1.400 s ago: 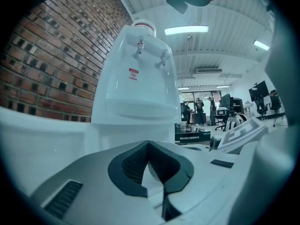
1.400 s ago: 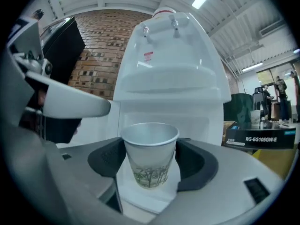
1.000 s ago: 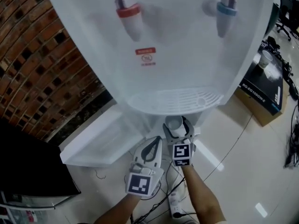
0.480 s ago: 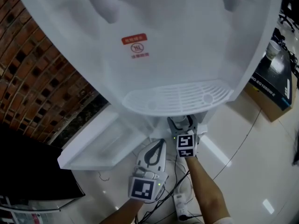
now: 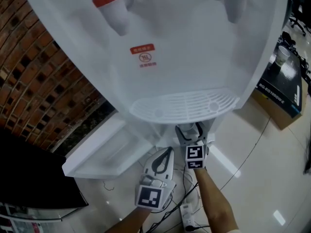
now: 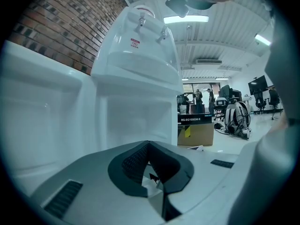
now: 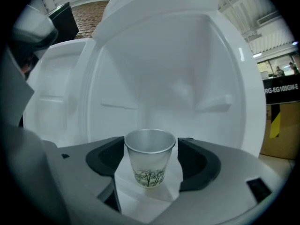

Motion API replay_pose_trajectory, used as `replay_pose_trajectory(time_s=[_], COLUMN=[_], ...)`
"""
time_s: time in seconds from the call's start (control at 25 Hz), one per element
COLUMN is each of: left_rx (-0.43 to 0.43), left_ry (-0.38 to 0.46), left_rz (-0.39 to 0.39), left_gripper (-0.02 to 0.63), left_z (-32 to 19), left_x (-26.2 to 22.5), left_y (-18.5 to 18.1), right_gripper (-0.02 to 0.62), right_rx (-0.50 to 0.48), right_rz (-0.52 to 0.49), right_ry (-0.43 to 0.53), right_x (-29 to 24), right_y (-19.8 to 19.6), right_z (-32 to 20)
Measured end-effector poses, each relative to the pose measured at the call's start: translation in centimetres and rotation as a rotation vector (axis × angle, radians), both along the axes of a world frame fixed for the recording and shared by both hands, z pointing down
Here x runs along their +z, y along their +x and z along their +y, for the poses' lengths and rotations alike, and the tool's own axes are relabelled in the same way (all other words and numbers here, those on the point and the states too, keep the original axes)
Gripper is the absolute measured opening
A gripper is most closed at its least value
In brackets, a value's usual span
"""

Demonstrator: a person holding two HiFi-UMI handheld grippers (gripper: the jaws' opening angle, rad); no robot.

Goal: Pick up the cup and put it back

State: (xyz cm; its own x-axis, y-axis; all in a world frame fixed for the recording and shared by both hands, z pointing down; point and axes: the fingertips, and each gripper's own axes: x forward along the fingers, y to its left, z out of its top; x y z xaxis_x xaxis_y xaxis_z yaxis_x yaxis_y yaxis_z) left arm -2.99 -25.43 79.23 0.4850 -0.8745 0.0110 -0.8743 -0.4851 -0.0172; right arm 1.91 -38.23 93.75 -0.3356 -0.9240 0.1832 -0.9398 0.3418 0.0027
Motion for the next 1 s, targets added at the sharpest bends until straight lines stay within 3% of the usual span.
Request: replay_pose_trajectory(time_s=[0.4, 0.52, 0.76, 1.0], left_rx=[-0.001, 0.004, 0.053, 0.053], left_ry=[0.006, 0.007, 0.073, 0.121], left_rz=[0.029, 0.037, 0.041, 0.106], left_gripper=[-0.008, -0.008, -0.008, -0.008], left_z=[0.6, 0.6, 1.6, 3.1], left_x=[-2.1, -3.6, -8.6, -13.6], left_y=[0.7, 0.6, 1.4, 1.0], right_gripper=[0.361, 0.194, 0.006, 0.005], right_rx=[-0.040, -0.061, -0.043, -0.074], right_rz=[0.009, -0.016, 0.001, 0.051], right_ry=[-0.015, -0.006, 0.089, 0.109], right_x=[-5.0, -9.1, -20.0, -26.6], right_y=[0.4, 0.2, 1.0, -0.1], right_z=[6.3, 9.6, 14.2, 16.4])
